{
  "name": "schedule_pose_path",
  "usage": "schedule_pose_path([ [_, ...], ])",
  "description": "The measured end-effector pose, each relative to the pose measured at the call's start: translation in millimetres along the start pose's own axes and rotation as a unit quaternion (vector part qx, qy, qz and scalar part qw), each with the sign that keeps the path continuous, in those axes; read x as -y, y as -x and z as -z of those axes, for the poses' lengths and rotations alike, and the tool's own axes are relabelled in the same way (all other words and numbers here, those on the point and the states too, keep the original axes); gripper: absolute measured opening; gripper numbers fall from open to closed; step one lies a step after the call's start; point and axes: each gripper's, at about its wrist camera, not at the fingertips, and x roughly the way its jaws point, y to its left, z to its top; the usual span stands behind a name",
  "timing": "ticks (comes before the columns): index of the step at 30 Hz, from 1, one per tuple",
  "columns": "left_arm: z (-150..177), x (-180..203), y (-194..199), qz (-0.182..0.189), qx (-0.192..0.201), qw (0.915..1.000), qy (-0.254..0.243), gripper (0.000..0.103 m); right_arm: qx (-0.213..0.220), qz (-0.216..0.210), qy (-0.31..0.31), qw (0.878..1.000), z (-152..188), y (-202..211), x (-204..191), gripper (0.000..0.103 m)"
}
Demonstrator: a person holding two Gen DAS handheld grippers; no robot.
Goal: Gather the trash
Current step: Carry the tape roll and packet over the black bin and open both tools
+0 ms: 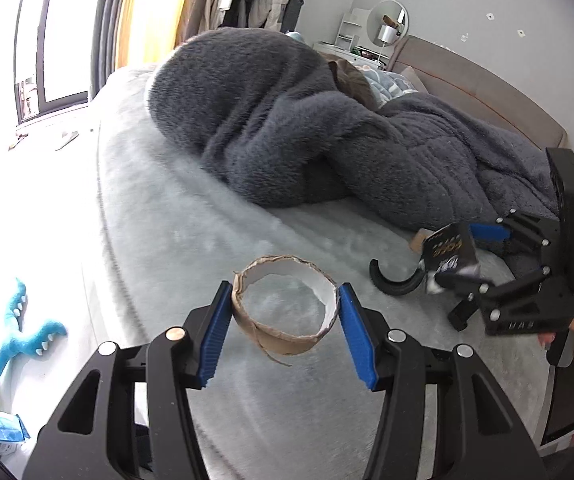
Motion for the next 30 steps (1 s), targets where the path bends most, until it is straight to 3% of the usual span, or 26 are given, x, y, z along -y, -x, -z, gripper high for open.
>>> schedule_pose_path([
  [8,4,-21,14,-0.017,-0.004,0.9998,0.002,0.056,0.016,0.034,-0.035,0.999,-19,6,4,0.076],
  [17,18,-51,24,-0.053,-0.032,0.9981,0.008,0.056,0.046,-0.005,-0.061,0.997,-46,10,-25,0.076],
  [30,47,-101,33,-0.085,-0.092,0.9914,0.039,0.056,0.066,-0.125,-0.096,0.985,-78,18,-108,0.076],
])
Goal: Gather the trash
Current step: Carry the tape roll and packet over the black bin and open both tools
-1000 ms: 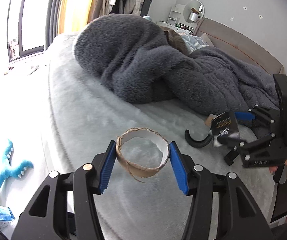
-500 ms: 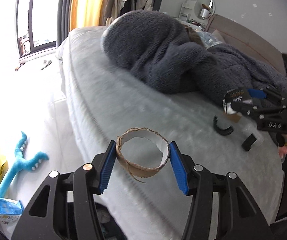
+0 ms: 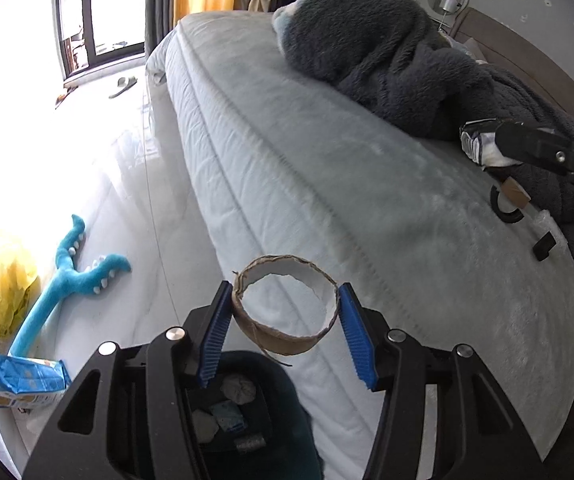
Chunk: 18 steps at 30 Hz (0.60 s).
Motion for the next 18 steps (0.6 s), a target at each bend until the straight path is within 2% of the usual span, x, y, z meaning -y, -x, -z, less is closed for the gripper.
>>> schedule_pose_path([
  [4,10,-17,1,-0.01,-0.017,0.9998,0.008,0.056,-0.003,-0.027,-0.004,1.0,1,-6,-29,0.076],
  [8,22,-36,-1,-0.024,-0.041,0.9988,0.012,0.056,-0.012,-0.036,0.013,0.999,2,-14,-61,0.076],
  [18,58,-81,-19,-0.031,-0.124,0.9909,0.044,0.057,-0.044,-0.036,0.049,0.997,14,-45,-119,0.076],
])
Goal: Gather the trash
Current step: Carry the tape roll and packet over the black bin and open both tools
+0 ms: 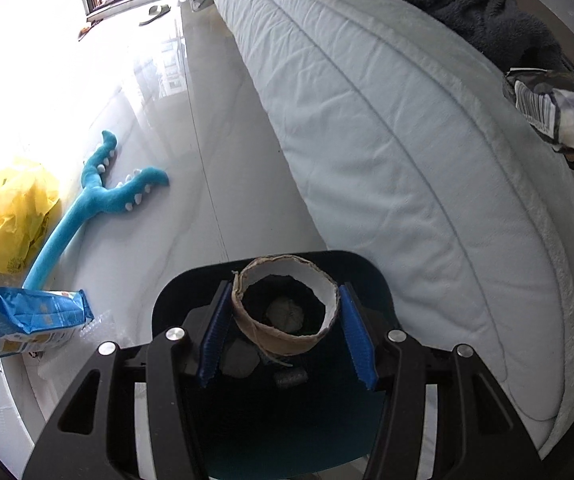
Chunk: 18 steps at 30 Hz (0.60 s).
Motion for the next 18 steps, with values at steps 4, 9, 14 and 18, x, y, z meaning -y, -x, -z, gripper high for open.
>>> schedule_pose_path([
  [4,9,-14,-10,0.008,-0.034,0.9993,0.011,0.057,-0.035,-0.001,0.013,0.999,6,-21,-20,0.076],
  [9,24,-27,-24,0.01,-0.078,0.9968,0.012,0.058,-0.06,-0.021,0.011,0.998,13,-39,-32,0.076],
  [14,36,-38,-30,0.013,-0.105,0.9943,0.012,0.058,-0.068,-0.024,0.015,0.997,12,-49,-43,0.076],
  [18,44,-48,-29,0.012,-0.114,0.9933,0.016,0.074,-0.078,-0.03,0.017,0.996,14,-61,-52,0.076],
])
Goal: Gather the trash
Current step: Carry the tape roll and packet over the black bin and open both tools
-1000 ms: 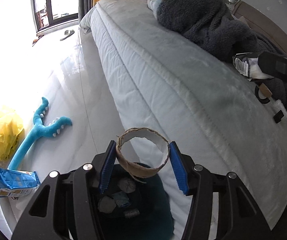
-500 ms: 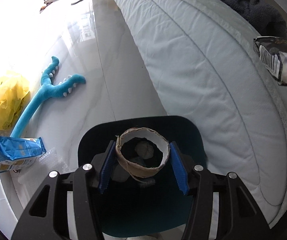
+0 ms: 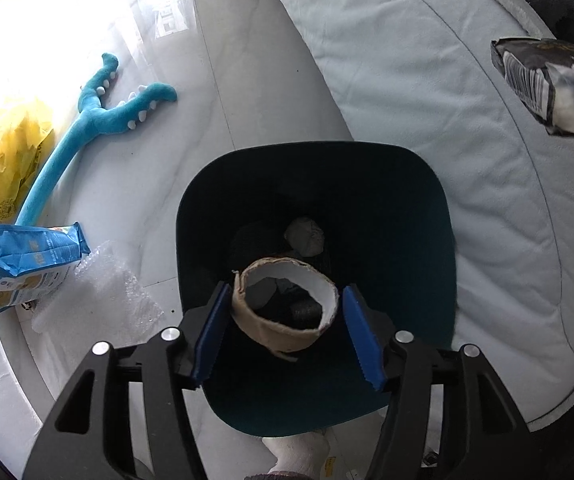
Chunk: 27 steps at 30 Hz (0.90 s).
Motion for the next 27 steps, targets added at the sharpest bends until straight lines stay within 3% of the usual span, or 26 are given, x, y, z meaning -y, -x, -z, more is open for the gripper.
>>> schedule_pose_path([
  [2,2,-5,3,-0.008,0.005,1.0,0.002,0.079,-0.006,-0.004,0.0,1.0,2,-4,-2,0.076],
  [7,5,-18,14,-0.008,0.022,0.9997,0.011,0.081,-0.021,-0.005,0.001,1.0,6,-22,-10,0.076],
  [13,6,-33,42,-0.011,0.078,0.9968,0.019,0.085,-0.05,-0.015,-0.009,0.999,14,-47,-17,0.076],
  [27,4,-50,110,-0.012,0.219,0.9754,0.022,0.085,-0.112,-0.017,-0.016,0.993,35,-101,-29,0.076],
])
